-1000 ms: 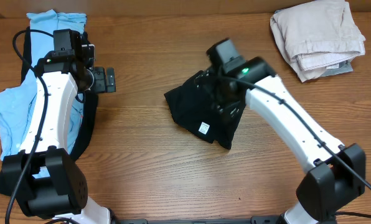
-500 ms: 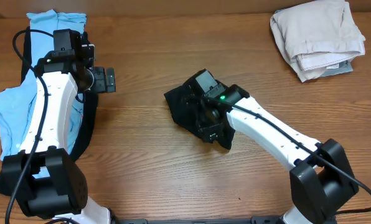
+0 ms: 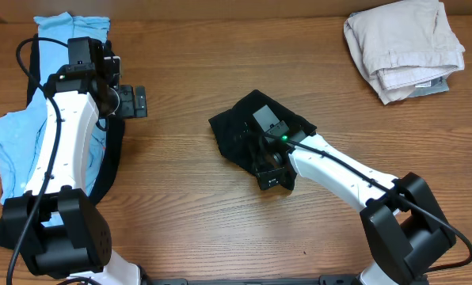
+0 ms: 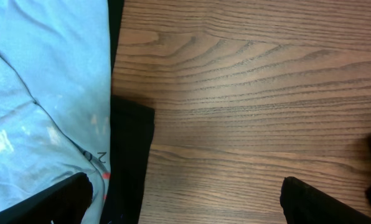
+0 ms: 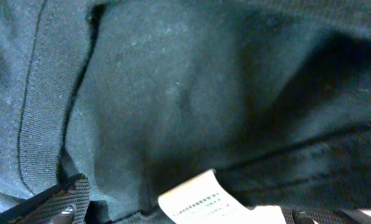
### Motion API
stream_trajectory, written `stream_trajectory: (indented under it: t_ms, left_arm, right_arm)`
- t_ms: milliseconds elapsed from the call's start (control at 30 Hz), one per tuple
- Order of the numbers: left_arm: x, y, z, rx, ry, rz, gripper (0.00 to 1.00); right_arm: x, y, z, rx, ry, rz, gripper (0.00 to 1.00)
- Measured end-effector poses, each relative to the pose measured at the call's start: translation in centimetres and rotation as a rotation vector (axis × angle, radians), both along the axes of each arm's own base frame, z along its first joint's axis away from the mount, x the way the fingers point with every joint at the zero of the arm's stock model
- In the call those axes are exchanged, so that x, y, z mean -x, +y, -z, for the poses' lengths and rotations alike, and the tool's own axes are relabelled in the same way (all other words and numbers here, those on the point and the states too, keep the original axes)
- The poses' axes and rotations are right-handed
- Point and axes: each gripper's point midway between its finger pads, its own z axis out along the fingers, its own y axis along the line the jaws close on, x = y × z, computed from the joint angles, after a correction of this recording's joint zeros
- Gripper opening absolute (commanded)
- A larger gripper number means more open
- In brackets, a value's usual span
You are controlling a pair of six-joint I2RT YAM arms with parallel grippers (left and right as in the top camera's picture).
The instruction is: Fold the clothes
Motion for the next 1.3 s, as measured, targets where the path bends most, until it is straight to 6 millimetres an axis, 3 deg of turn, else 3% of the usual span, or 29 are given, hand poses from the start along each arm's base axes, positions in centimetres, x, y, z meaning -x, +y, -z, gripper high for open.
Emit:
stream_trajectory:
  t_ms: [167, 267, 533, 833, 933, 967, 1100, 1167, 1300]
  left_arm:
    - [0.0, 0.0, 0.0, 0.0, 0.0, 0.0, 1.0]
    - [0.0, 0.0, 0.0, 0.0, 0.001, 0.0, 1.0]
    - [0.0, 0.0, 0.0, 0.0, 0.001, 0.0, 1.0]
    - [0.1, 0.0, 0.0, 0.0, 0.003, 0.0, 1.0]
    - [0.1, 0.0, 0.0, 0.0, 0.003, 0.0, 1.0]
    - [0.1, 0.0, 0.0, 0.0, 0.003, 0.0, 1.0]
    - [0.1, 0.0, 0.0, 0.0, 0.004, 0.0, 1.0]
    - [0.1, 0.0, 0.0, 0.0, 0.004, 0.0, 1.0]
    - [0.1, 0.0, 0.1, 0.001, 0.006, 0.0, 1.0]
  right_arm:
    - [0.0, -1.8, 1.0, 0.046, 0.009, 0.037, 1.0]
    - [-1.0, -3.5, 1.1, 0.06, 0.009, 0.089, 1.0]
    - [-4.2, -10.3, 1.2, 0.086, 0.013, 0.253, 1.0]
    - [-7.5, -16.3, 0.7, 0.069, -0.057, 0.242, 1.0]
    - [-7.5, -17.0, 0.6, 0.027, -0.053, 0.179, 0.99]
    - [-7.4, -16.9, 0.6, 0.012, -0.052, 0.148, 0.94]
    - [-6.8, -15.3, 0.1, -0.08, -0.075, -0.053, 0.91]
    - [-4.9, -13.7, -0.1, -0.149, -0.027, -0.157, 0.95]
    - [-1.5, -12.5, 0.0, -0.195, 0.09, -0.225, 0.98]
